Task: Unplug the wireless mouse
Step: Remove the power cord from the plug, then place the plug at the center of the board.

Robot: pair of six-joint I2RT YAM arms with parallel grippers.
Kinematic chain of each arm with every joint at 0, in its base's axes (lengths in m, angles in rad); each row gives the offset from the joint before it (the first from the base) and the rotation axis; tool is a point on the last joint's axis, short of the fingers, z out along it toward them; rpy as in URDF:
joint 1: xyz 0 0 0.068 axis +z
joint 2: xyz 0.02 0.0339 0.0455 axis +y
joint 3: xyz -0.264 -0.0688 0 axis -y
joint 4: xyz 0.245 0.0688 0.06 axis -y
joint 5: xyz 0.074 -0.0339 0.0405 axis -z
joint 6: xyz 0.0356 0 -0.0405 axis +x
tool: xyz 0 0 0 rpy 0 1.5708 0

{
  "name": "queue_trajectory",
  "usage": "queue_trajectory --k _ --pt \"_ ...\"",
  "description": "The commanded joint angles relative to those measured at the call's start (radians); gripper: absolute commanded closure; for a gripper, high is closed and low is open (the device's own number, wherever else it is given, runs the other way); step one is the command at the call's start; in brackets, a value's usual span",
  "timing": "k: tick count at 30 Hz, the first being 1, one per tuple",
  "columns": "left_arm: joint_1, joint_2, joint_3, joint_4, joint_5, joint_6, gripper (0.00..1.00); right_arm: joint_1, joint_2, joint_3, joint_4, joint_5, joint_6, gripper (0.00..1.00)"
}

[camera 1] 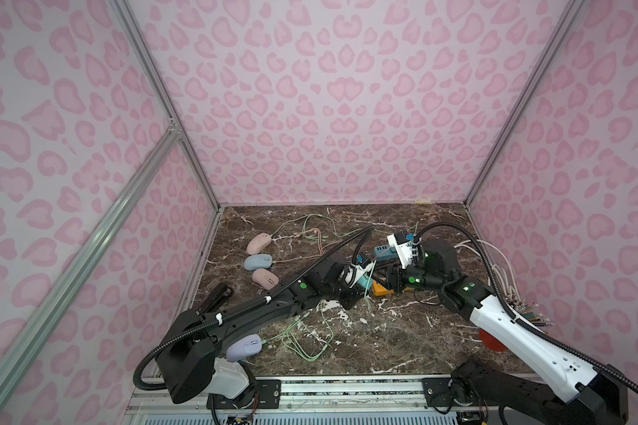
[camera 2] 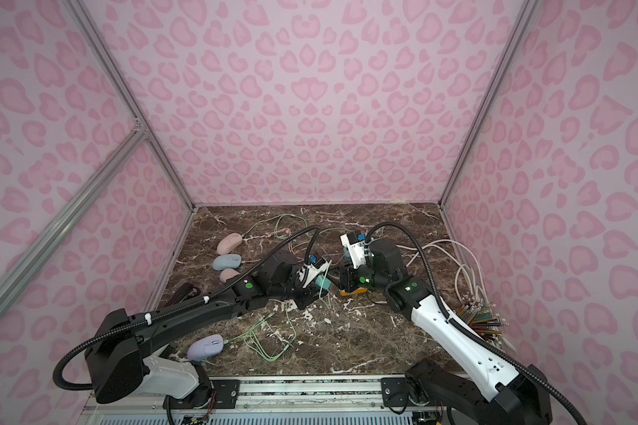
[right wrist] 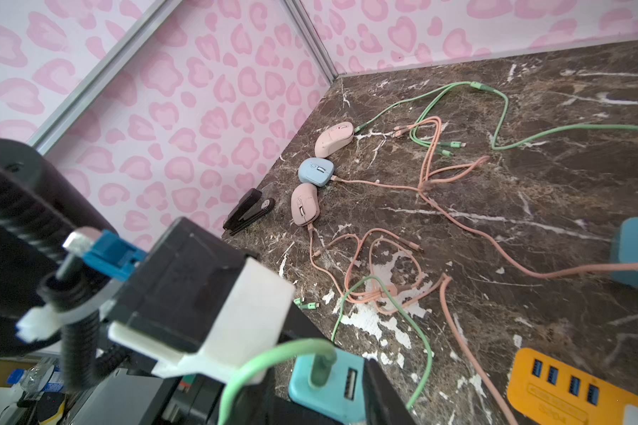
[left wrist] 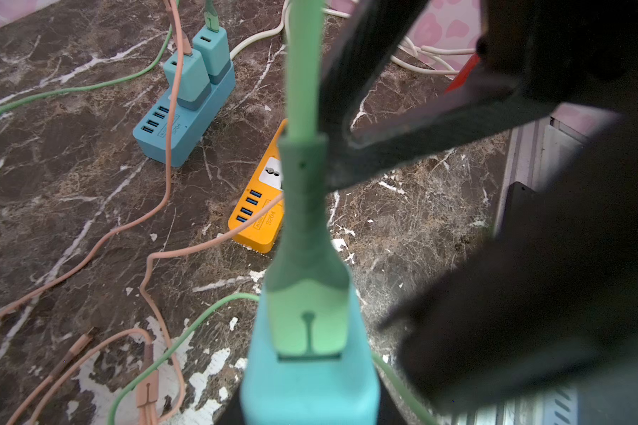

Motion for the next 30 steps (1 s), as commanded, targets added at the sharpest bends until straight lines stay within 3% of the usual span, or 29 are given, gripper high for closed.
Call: queue_trajectory --k 1,3,7,13,18,24,30 --pt "-0.003 0.002 0.008 0.013 0.021 -0.003 0.98 0.000 0.026 -0.003 0.066 0.001 0.035 0.70" --pt "-0.002 0.000 0.004 0.017 0.021 -0.003 0.98 -0.001 0.039 -0.003 0.080 0.004 0.047 0.76" --pt "-0.003 -0.002 -0.006 0.011 0.012 -0.002 0.98 -0.013 0.045 0.012 0.078 0.032 0.051 1.00" --pt "-0.002 -0.001 -0.128 -0.010 -0.131 -0.069 0.98 -0.154 0.047 0.104 0.059 0.038 0.049 1.00" --pt "-0.003 -0.021 -0.149 -0.074 -0.213 -0.093 0.98 -0.154 0.091 0.132 0.063 0.006 0.035 1.00" --pt "0.017 -0.065 -0.057 -0.137 -0.417 -0.113 0.98 -0.140 0.048 0.073 0.046 0.013 0.004 1.00" --pt "0.100 -0.008 0.014 -0.095 -0.352 -0.106 0.98 -0.113 -0.046 -0.012 -0.015 -0.050 -0.063 1.00"
